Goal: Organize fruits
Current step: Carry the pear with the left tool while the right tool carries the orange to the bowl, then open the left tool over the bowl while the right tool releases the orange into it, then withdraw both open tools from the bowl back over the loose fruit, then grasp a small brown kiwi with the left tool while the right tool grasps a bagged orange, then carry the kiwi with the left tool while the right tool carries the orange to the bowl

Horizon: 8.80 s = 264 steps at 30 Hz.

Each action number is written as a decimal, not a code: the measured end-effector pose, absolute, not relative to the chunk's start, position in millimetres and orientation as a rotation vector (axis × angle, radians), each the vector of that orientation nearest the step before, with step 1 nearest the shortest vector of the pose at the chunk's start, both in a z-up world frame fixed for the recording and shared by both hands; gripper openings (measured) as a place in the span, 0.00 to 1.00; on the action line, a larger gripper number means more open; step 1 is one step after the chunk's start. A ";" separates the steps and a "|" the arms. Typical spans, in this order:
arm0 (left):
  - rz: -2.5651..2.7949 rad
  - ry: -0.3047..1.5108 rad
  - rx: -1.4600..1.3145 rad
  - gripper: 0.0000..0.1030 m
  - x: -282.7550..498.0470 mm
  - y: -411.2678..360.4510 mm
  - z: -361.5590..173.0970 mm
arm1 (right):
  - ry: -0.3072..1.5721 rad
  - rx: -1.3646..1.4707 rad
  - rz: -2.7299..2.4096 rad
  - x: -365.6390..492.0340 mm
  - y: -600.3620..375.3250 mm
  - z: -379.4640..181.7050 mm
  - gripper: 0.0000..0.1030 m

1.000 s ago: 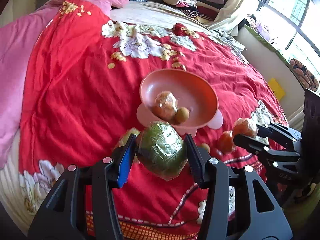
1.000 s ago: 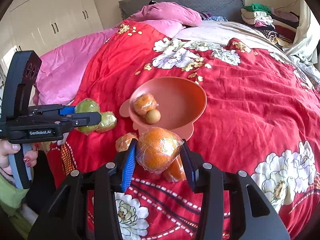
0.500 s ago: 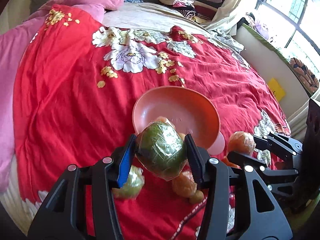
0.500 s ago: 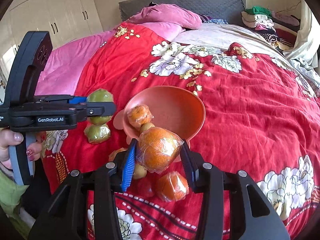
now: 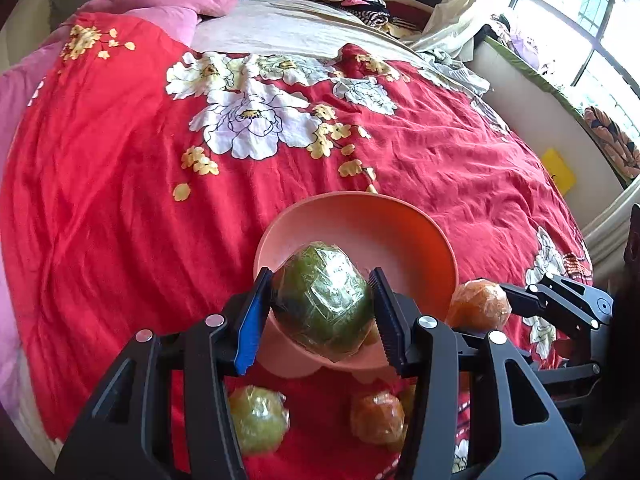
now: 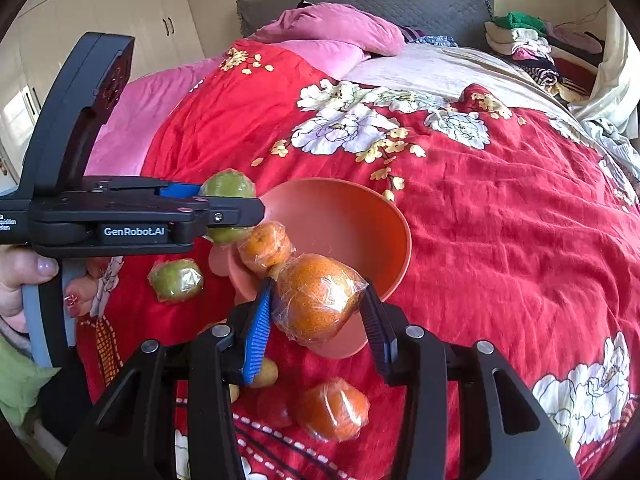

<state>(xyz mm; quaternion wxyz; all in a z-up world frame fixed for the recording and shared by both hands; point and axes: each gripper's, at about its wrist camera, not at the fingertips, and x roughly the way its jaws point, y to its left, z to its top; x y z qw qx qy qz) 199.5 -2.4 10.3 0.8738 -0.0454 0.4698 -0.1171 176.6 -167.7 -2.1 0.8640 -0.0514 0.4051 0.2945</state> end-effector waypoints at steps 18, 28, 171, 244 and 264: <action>-0.259 0.988 -0.087 0.40 225.9 -9.7 0.6 | 0.878 -0.153 0.628 193.4 -150.6 -17.4 0.40; -0.263 0.991 -0.093 0.40 237.0 -10.1 -0.8 | 0.900 -0.186 0.619 197.8 -143.0 -26.5 0.40; -0.206 0.977 -0.019 0.90 97.5 -19.4 5.3 | 0.843 -0.125 0.464 115.9 -214.5 0.4 0.95; -0.322 0.979 -0.077 0.16 96.3 -29.8 -0.6 | 0.866 -0.099 0.605 139.0 -208.2 -5.8 0.38; -0.253 0.976 -0.058 0.16 154.0 -12.7 0.3 | 0.834 -0.099 0.595 169.0 -200.2 8.7 0.38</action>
